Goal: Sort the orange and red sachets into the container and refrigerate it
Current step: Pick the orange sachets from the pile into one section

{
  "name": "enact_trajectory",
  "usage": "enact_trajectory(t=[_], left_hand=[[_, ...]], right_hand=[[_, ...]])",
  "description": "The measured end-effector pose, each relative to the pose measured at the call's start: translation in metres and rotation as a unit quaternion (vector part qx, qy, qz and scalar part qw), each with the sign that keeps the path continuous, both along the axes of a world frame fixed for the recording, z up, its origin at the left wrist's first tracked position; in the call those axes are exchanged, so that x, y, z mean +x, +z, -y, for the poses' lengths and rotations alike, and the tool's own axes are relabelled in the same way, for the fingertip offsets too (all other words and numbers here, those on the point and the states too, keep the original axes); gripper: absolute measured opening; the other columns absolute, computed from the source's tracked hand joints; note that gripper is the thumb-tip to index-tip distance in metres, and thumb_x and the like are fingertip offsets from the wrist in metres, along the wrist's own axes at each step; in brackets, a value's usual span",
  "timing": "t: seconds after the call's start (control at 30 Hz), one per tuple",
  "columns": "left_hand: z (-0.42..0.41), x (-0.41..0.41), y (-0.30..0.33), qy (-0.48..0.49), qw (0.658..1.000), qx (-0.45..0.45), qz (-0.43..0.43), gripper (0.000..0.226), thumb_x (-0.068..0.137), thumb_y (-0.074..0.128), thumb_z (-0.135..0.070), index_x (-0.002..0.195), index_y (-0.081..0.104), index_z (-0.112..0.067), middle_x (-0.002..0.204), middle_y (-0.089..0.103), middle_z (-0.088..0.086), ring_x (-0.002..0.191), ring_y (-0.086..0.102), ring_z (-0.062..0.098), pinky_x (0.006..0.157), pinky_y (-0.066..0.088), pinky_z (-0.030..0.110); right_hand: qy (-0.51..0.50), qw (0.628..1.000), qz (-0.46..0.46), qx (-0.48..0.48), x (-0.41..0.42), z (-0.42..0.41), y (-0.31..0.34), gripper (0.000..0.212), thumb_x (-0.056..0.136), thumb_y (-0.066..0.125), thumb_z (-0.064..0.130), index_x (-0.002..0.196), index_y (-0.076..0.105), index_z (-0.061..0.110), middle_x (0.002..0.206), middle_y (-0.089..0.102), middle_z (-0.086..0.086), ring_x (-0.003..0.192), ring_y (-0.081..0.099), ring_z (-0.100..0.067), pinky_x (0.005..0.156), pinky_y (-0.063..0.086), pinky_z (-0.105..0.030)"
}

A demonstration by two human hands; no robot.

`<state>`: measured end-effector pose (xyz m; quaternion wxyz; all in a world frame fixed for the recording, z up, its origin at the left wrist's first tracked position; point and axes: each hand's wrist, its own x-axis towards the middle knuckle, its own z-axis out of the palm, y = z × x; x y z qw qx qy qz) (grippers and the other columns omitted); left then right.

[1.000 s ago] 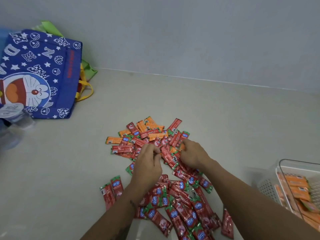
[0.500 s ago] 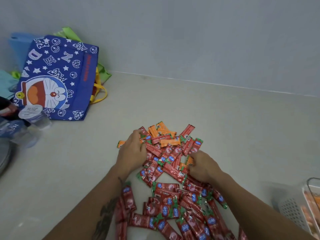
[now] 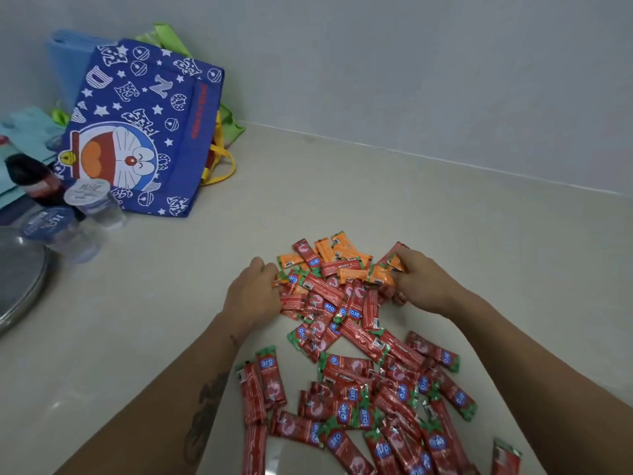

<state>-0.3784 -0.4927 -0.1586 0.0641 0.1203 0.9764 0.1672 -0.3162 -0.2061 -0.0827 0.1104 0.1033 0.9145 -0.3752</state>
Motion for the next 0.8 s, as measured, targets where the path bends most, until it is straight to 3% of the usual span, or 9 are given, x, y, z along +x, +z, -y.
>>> enact_trajectory(t=[0.1, 0.23, 0.37, 0.47, 0.6, 0.7, 0.8], left_hand=[[-0.001, 0.006, -0.007, -0.014, 0.998, -0.025, -0.055, 0.023, 0.095, 0.049, -0.030, 0.114, 0.053, -0.017, 0.118, 0.047, 0.002, 0.107, 0.044, 0.022, 0.090, 0.038, 0.036], [-0.008, 0.017, -0.006, 0.008, 0.994, 0.093, -0.056, 0.007, 0.099, 0.048, -0.029, 0.100, 0.044, -0.023, 0.106, 0.052, -0.004, 0.109, 0.041, 0.018, 0.089, 0.026, 0.035], [-0.017, 0.023, -0.004, -0.002, 0.983, 0.177, -0.044, 0.012, 0.100, 0.043, -0.023, 0.099, 0.033, -0.029, 0.091, 0.060, -0.005, 0.087, 0.054, 0.016, 0.091, 0.036, 0.040], [-0.021, 0.022, -0.002, 0.013, 0.978, 0.204, -0.038, 0.017, 0.096, 0.045, -0.023, 0.105, 0.033, -0.031, 0.084, 0.061, -0.002, 0.075, 0.058, 0.020, 0.075, 0.049, 0.046], [-0.025, 0.030, -0.002, -0.010, 0.986, 0.169, 0.010, 0.026, 0.092, 0.055, -0.038, 0.111, 0.040, -0.026, 0.094, 0.063, -0.004, 0.082, 0.061, 0.019, 0.073, 0.053, 0.040], [-0.025, 0.035, -0.007, 0.005, 0.992, 0.126, 0.018, 0.036, 0.092, 0.056, -0.038, 0.119, 0.038, -0.025, 0.107, 0.063, -0.002, 0.091, 0.061, 0.023, 0.077, 0.053, 0.040], [-0.026, 0.034, -0.004, 0.071, 0.990, 0.117, 0.046, 0.042, 0.091, 0.059, -0.032, 0.123, 0.034, -0.021, 0.111, 0.058, 0.000, 0.093, 0.060, 0.024, 0.076, 0.052, 0.038]], right_hand=[[-0.006, 0.999, 0.038, -0.012, -0.015, 0.015, -0.004, 0.008, 0.094, 0.051, 0.014, 0.102, 0.052, 0.018, 0.091, 0.064, -0.011, 0.073, 0.061, -0.025, 0.057, 0.047, -0.035], [0.012, 0.996, 0.032, 0.081, -0.027, 0.033, -0.020, 0.014, 0.089, 0.055, 0.018, 0.103, 0.054, 0.018, 0.095, 0.063, -0.003, 0.087, 0.061, -0.024, 0.068, 0.049, -0.036], [-0.009, 0.990, 0.026, 0.140, -0.026, 0.045, -0.031, 0.013, 0.089, 0.058, 0.025, 0.101, 0.060, 0.019, 0.097, 0.066, -0.003, 0.088, 0.061, -0.024, 0.075, 0.052, -0.037], [0.008, 0.985, 0.062, 0.163, -0.020, 0.049, -0.029, 0.012, 0.082, 0.064, 0.019, 0.092, 0.059, 0.019, 0.085, 0.062, 0.002, 0.079, 0.059, -0.020, 0.067, 0.048, -0.032], [0.022, 0.980, 0.066, 0.185, -0.005, 0.043, -0.034, 0.003, 0.080, 0.059, 0.016, 0.081, 0.059, 0.013, 0.082, 0.061, -0.003, 0.071, 0.059, -0.019, 0.059, 0.048, -0.031], [0.020, 0.980, 0.045, 0.191, 0.011, 0.036, -0.039, 0.007, 0.085, 0.054, 0.018, 0.083, 0.058, 0.013, 0.094, 0.046, -0.005, 0.086, 0.051, -0.026, 0.071, 0.046, -0.036], [0.006, 0.991, 0.007, 0.136, 0.026, 0.032, -0.041, 0.009, 0.094, 0.053, 0.025, 0.087, 0.055, 0.019, 0.093, 0.055, -0.001, 0.086, 0.055, -0.025, 0.078, 0.051, -0.042]])
